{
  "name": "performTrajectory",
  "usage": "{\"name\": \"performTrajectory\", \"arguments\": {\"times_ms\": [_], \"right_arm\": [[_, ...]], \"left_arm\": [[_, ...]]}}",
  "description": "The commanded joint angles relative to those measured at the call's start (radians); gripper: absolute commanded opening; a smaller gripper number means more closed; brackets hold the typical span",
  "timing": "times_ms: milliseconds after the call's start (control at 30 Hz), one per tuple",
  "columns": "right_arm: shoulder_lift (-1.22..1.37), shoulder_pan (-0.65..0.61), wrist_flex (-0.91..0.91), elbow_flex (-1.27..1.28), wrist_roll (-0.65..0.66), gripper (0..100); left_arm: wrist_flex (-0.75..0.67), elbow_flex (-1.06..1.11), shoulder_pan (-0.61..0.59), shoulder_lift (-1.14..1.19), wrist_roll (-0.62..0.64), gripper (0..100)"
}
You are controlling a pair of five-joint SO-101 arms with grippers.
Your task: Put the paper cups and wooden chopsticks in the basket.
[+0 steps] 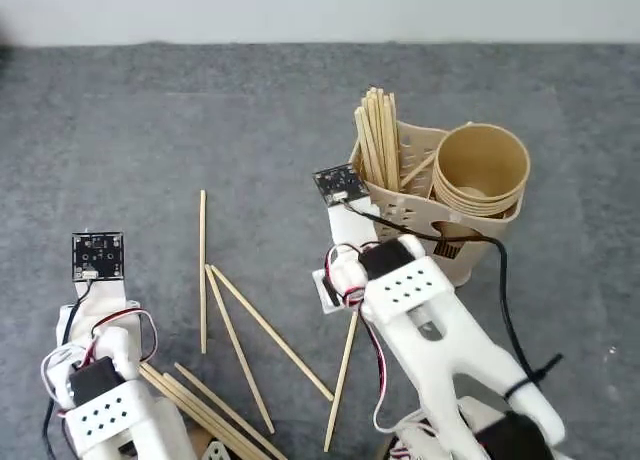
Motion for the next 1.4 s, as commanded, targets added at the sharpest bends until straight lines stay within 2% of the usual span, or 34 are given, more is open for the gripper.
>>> {"name": "performTrajectory", "arguments": {"times_ms": [0,267,500,800,1000,1100,1267,1367], "right_arm": [[0.074,0.018,-0.035,-0.006,-0.011,13.7],[0.263,0.015,-0.093,-0.009,-0.011,13.4],[0.265,0.005,-0.097,-0.011,-0.011,13.4],[-0.028,0.005,-0.041,-0.011,-0.002,13.4],[-0.306,0.002,0.015,-0.011,0.074,13.5],[-0.400,-0.051,0.054,-0.011,0.075,13.6],[-0.389,-0.189,0.142,-0.003,0.066,13.6],[-0.306,-0.193,0.148,-0.003,0.023,13.7]], "left_arm": [[-0.020,-0.019,0.008,-0.009,-0.009,3],[-0.020,-0.019,0.008,-0.009,-0.009,3],[-0.020,-0.019,0.008,-0.009,-0.009,3],[-0.020,-0.019,0.008,-0.009,-0.009,3],[-0.020,-0.019,0.008,-0.009,-0.009,3],[-0.020,-0.019,0.008,-0.009,-0.009,3],[-0.020,-0.019,0.008,-0.009,-0.009,3],[-0.020,-0.019,0.006,-0.009,-0.009,3]]}}
